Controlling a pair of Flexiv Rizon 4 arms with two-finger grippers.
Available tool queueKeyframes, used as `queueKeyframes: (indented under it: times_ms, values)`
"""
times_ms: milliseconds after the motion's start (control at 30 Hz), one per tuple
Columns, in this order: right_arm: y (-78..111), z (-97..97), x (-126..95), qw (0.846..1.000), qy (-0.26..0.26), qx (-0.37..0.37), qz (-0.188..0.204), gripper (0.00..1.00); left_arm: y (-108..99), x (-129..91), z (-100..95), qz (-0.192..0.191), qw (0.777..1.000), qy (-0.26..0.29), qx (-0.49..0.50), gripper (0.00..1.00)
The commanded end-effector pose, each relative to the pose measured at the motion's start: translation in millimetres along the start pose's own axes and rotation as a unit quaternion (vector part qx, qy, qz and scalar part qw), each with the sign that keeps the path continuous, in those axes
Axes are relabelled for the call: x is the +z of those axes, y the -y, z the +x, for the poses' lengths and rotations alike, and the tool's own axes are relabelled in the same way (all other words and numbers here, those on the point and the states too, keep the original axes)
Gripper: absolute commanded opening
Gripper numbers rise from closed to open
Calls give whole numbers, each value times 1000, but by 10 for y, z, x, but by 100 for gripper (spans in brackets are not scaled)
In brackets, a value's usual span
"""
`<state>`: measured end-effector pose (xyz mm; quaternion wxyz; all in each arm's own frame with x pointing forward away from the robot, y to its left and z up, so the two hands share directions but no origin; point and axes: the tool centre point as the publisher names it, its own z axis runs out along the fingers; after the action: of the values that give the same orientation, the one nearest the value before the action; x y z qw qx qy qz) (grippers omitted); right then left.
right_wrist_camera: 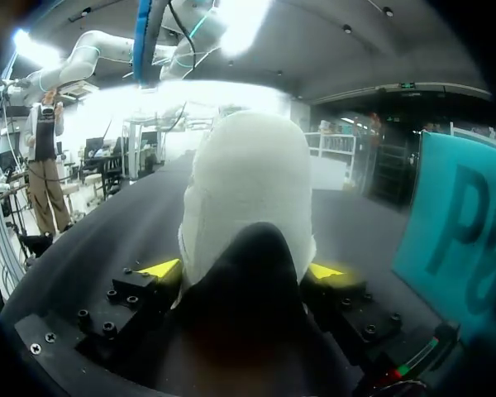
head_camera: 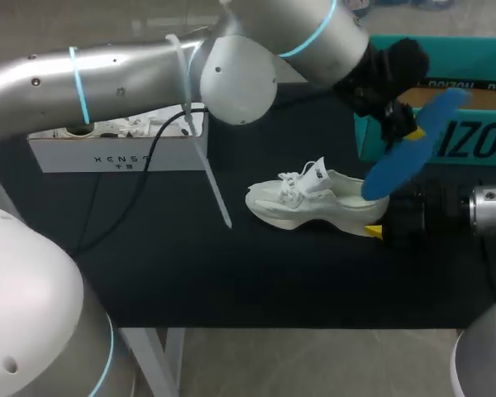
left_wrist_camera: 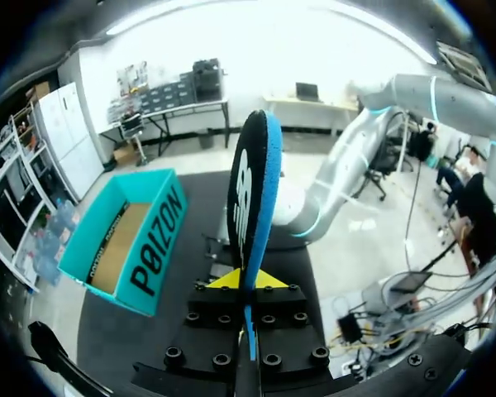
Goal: Take the shoe out of the shoebox, open the shoe tongue, remove and reinsert the insole, then place the shoe into the shoebox
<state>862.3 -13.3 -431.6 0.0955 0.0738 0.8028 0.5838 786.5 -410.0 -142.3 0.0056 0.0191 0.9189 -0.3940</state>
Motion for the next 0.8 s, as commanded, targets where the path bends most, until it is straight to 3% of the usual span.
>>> queueKeyframes:
  times_ms: [33, 467, 600, 800]
  values:
    - [24, 5, 23, 1000, 1, 0, 1, 0, -146, -132, 15, 42, 999, -5, 2, 0]
    - [24, 5, 23, 1000, 1, 0, 1, 0, -146, -132, 15, 42, 999, -5, 2, 0]
    - [24, 5, 23, 1000, 1, 0, 1, 0, -267, -405, -98, 60, 989, -129, -45, 0]
    - [24, 5, 23, 1000, 1, 0, 1, 0, -513, -746, -189, 63, 963, -231, -124, 0]
